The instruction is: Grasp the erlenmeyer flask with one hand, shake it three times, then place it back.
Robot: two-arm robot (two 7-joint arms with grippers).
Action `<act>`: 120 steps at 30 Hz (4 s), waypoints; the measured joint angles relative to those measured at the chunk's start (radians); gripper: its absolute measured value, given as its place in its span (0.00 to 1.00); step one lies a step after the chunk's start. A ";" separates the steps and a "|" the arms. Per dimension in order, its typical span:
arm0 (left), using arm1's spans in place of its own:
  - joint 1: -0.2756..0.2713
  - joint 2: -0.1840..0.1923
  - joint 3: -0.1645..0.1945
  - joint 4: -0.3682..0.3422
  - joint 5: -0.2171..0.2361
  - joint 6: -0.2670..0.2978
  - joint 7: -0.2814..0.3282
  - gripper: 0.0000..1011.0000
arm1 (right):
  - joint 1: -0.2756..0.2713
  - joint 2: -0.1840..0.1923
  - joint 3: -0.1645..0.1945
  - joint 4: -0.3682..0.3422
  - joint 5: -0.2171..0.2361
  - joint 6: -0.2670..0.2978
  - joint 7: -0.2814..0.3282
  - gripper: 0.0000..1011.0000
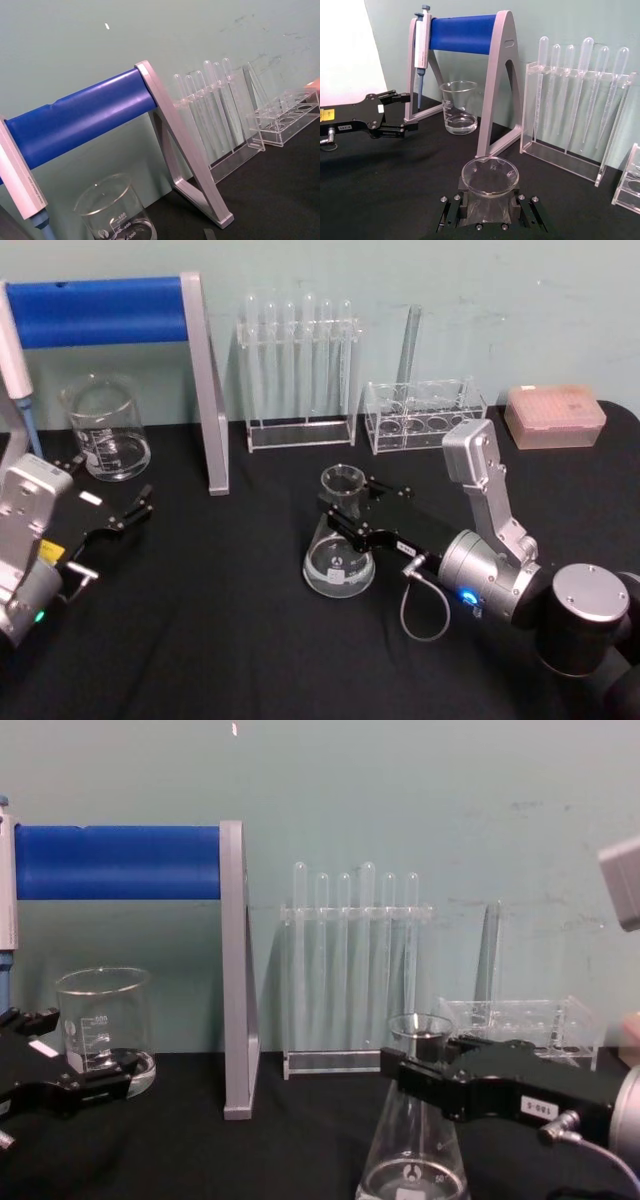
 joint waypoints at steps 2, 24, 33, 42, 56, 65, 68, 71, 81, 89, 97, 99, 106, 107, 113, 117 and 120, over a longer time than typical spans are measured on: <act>0.000 0.000 0.000 0.000 0.000 0.000 0.000 0.99 | 0.000 0.000 -0.001 0.001 0.000 -0.001 0.000 0.45; 0.000 0.000 0.000 0.000 0.000 0.000 0.000 0.99 | -0.003 -0.001 -0.005 0.002 -0.007 -0.003 0.003 0.45; 0.000 0.000 0.000 0.000 0.000 0.000 0.000 0.99 | -0.004 -0.001 -0.006 0.004 -0.010 0.002 0.002 0.66; 0.000 0.000 0.000 0.000 0.000 0.000 0.000 0.99 | -0.004 -0.001 -0.005 0.003 -0.009 0.001 0.002 0.93; 0.000 0.000 0.000 0.000 0.000 0.000 0.000 0.99 | -0.004 0.004 -0.004 -0.001 -0.005 0.000 0.009 0.99; 0.000 0.000 0.000 0.000 0.000 0.000 0.000 0.99 | -0.044 0.068 0.002 -0.064 0.025 0.029 0.051 0.99; 0.000 0.000 0.000 0.000 0.000 0.000 0.000 0.99 | -0.071 0.099 0.010 -0.100 0.039 0.043 0.054 0.99; 0.000 0.000 0.000 0.000 0.000 0.000 0.000 0.99 | -0.090 0.120 0.017 -0.122 0.049 0.048 0.055 0.99; 0.000 0.000 0.000 0.000 0.000 0.000 0.000 0.99 | -0.148 0.206 0.061 -0.204 0.082 0.064 0.044 0.99; 0.000 0.000 0.000 0.000 0.000 0.000 0.000 0.99 | -0.159 0.183 0.134 -0.197 0.069 0.066 -0.089 0.99; 0.000 0.000 0.000 0.000 0.000 0.000 0.000 0.99 | -0.120 0.084 0.192 -0.109 0.011 0.064 -0.259 0.99; 0.000 0.000 0.000 0.000 0.000 0.000 0.000 0.99 | -0.113 0.067 0.196 -0.093 0.000 0.051 -0.278 0.99; 0.000 0.000 0.000 0.000 0.000 0.000 0.000 0.99 | -0.091 0.005 0.201 -0.028 -0.039 -0.011 -0.317 0.99; 0.000 0.000 0.000 0.000 0.000 0.000 0.000 0.99 | -0.089 0.001 0.200 -0.022 -0.047 -0.016 -0.320 0.99; 0.000 0.000 0.000 0.000 0.000 0.000 0.000 0.99 | -0.078 -0.021 0.176 0.018 -0.117 -0.047 -0.343 0.99; 0.000 0.000 0.000 0.000 0.000 0.000 0.000 0.99 | -0.071 -0.028 0.156 0.039 -0.183 -0.066 -0.366 0.99; 0.000 0.000 0.000 0.000 0.000 0.000 0.000 0.99 | -0.068 -0.031 0.146 0.048 -0.225 -0.074 -0.385 0.99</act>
